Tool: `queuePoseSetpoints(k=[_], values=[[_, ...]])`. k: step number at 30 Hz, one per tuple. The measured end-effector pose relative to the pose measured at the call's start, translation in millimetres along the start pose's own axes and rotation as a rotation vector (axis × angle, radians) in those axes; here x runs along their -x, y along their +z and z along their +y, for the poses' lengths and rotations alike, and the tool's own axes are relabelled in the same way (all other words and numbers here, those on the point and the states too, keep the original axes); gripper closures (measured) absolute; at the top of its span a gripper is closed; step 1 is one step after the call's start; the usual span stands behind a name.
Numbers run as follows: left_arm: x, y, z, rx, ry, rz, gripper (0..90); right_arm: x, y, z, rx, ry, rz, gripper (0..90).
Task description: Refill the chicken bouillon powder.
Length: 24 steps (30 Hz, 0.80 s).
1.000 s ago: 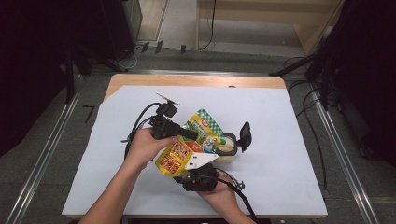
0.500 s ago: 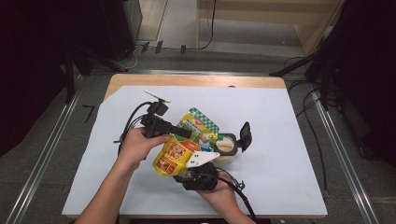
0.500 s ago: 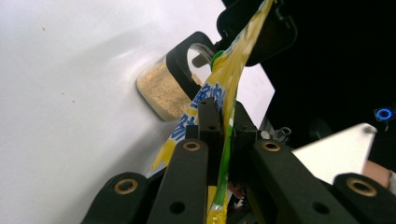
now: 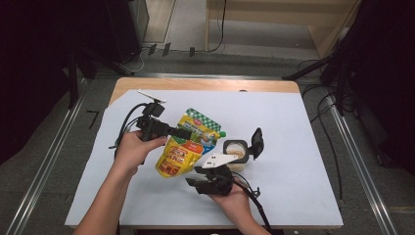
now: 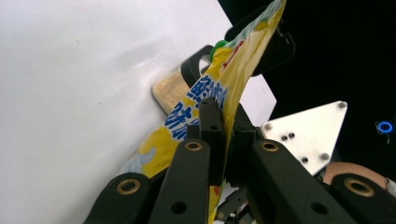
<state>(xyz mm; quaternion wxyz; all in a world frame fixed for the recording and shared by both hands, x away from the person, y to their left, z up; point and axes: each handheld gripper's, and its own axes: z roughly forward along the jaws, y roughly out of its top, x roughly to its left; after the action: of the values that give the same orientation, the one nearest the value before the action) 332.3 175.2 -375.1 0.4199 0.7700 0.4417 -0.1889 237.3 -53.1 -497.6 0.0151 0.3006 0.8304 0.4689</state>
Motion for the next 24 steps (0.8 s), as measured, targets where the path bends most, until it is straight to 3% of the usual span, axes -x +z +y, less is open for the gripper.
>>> queuePoseSetpoints(k=[3, 8, 14, 24], values=[[-4.0, -6.7, 0.0, 0.027, -0.010, 0.024, 88.8, 4.4, -1.4, -0.7, 0.012, 0.027, 0.003, 49.8], [-15.9, -12.6, 3.5, 0.061, -0.021, 0.055, 88.9, 2.3, -0.7, -0.2, 0.011, 0.015, 0.005, 49.9], [-27.4, -17.2, 12.1, 0.092, -0.026, 0.080, 88.7, -4.5, -1.7, 2.2, 0.025, 0.027, 0.044, 50.0], [-42.4, -9.3, 28.1, 0.144, -0.022, 0.093, 88.7, 1.2, -11.1, -3.1, 0.022, 0.063, 0.014, 49.8]])
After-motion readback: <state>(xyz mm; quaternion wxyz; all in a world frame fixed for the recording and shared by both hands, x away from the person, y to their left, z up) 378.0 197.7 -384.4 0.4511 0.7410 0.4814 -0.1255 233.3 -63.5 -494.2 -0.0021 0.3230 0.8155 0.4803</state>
